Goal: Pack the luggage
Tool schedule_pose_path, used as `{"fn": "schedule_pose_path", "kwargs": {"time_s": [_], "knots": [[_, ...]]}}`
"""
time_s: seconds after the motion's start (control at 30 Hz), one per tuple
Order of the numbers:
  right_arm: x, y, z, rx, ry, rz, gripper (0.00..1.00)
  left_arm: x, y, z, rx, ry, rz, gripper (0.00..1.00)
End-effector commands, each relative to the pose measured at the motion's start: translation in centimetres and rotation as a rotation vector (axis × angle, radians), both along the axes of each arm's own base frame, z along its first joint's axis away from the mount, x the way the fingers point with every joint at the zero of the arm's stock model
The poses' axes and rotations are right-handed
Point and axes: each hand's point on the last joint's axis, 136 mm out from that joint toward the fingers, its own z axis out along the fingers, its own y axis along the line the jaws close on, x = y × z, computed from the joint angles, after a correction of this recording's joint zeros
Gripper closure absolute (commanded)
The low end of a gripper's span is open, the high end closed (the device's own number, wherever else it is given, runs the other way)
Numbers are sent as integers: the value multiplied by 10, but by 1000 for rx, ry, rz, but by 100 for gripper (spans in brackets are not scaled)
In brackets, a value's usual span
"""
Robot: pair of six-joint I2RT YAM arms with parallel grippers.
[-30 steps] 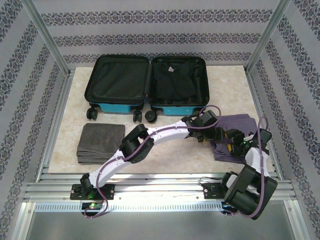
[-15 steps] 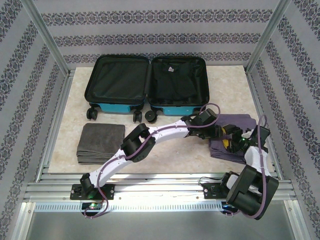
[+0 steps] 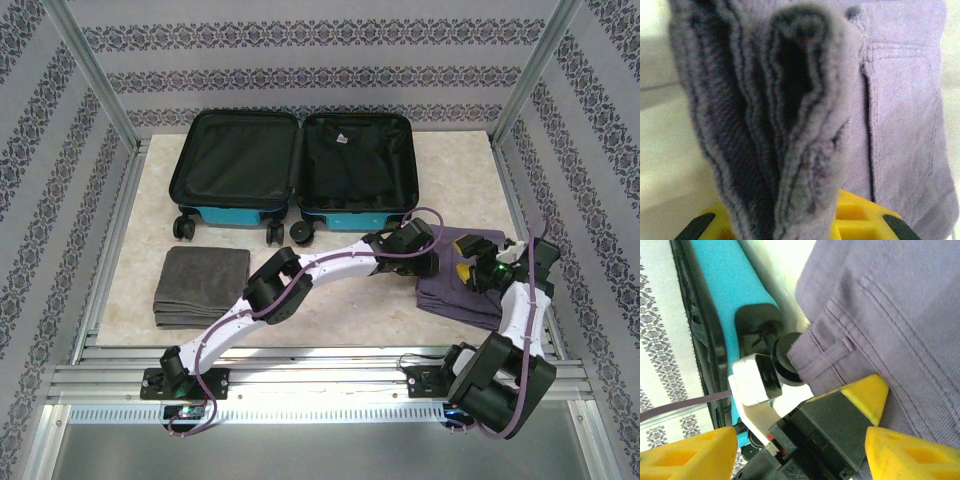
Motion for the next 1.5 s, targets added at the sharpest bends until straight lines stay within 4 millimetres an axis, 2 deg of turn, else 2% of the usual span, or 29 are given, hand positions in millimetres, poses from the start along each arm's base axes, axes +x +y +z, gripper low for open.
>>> {"fn": "schedule_pose_path", "kwargs": {"time_s": [0.0,0.17,0.37,0.6,0.87,1.03,1.23,1.47], "knots": [[0,-13,18,-122,-33,3,32,15,9,51,28,-129,-81,100],[2,-30,30,-257,-45,-27,32,10,11,92,36,-188,-191,100],[4,-33,36,-293,-64,-35,31,12,24,134,20,-237,-268,100],[3,-30,35,-300,-85,-29,31,33,54,166,-4,-294,-325,100],[1,-19,7,-335,-37,39,29,63,94,188,-14,-290,-283,100],[-2,-7,-23,-305,65,128,29,73,111,210,-16,-328,-261,100],[-11,4,-58,-305,191,179,29,80,121,206,24,-337,-238,100],[-4,10,-83,-305,240,199,32,83,124,189,74,-333,-247,100]]}}
